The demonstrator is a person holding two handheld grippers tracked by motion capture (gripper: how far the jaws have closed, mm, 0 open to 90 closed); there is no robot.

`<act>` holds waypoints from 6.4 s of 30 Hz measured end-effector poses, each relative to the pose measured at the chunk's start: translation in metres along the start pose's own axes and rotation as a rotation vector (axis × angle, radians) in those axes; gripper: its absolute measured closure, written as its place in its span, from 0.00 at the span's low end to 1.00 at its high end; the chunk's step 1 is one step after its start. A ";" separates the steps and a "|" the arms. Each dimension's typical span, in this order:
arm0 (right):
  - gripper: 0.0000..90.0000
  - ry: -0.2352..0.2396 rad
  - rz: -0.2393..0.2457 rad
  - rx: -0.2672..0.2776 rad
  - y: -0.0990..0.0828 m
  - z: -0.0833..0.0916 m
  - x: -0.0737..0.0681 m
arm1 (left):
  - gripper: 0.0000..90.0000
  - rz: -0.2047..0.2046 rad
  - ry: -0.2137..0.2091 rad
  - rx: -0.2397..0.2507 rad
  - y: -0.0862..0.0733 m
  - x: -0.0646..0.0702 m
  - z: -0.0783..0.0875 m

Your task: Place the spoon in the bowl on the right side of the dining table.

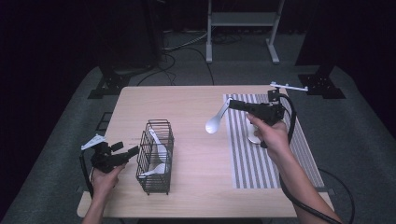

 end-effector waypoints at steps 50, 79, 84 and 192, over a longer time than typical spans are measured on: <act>0.95 -0.153 -0.091 0.163 0.026 0.071 0.059 | 0.03 0.000 0.004 0.004 0.000 -0.001 0.000; 0.95 -0.257 -0.121 0.227 0.032 0.101 0.088 | 0.03 -0.002 0.004 0.003 0.000 -0.001 0.001; 0.95 -0.271 -0.126 0.232 0.033 0.104 0.092 | 0.03 0.001 0.005 0.005 0.000 -0.001 0.001; 0.95 -0.446 -0.251 0.267 0.005 0.113 0.183 | 0.03 0.000 0.005 -0.001 0.000 -0.002 -0.001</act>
Point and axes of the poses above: each handheld gripper's, and its own axes: z roughly backward along the jaws, y roughly out of its top, x roughly to its right, the point moved 6 cm from there along -z, roughly forward along the jaws, and after that the axes turned 7 degrees about -z, right-handed, at the moved point
